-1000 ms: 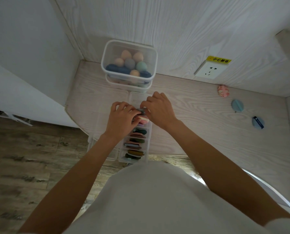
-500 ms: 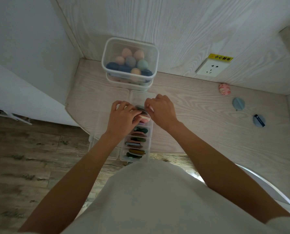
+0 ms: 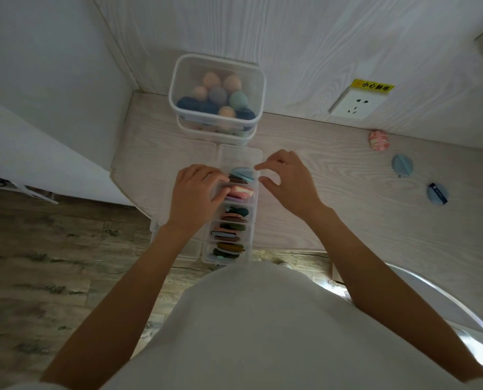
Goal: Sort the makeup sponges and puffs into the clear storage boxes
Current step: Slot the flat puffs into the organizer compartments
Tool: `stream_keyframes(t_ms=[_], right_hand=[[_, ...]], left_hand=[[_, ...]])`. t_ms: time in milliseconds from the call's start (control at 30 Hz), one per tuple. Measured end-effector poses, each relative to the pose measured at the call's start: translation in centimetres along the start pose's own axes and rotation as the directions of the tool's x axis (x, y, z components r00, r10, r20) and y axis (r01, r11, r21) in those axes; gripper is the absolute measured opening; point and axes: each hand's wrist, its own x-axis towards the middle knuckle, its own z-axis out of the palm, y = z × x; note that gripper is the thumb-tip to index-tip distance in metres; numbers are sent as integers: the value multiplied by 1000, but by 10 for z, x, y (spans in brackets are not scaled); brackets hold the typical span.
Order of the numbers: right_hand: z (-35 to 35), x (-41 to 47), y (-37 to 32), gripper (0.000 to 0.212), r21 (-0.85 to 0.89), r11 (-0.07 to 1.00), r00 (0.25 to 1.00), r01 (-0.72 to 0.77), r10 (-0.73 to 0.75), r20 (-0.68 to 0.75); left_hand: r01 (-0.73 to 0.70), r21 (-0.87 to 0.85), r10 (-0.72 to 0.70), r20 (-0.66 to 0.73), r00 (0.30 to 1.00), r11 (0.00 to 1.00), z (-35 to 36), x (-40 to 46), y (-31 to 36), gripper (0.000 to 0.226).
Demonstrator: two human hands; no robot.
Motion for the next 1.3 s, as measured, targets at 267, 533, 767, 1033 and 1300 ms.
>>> stream_keyframes(t_ms=[267,533,767,1033,1300], right_hand=[[21,5,-19,24,-150,988,996,-21,7,-94],[23,17,-21,7,-219,975,995,33,-53,-89],[31,28,-22,5,-227,971,997,73,-68,29],[19,21,-13,5,26,1000,997,9,-7,-71],[12,21,-13,11,111,993,999,37,-35,-22]], left_hand=[[41,55,-41,10,999,998,-5,-7,1,27],[-110,252,62,189,980,961,0,19,11,17],[-161,246,111,205,972,956,-1,17,5,19],[-154,200,121,170,978,967,0,19,0,17],[-161,157,131,182,974,974,-3,24,-4,14]])
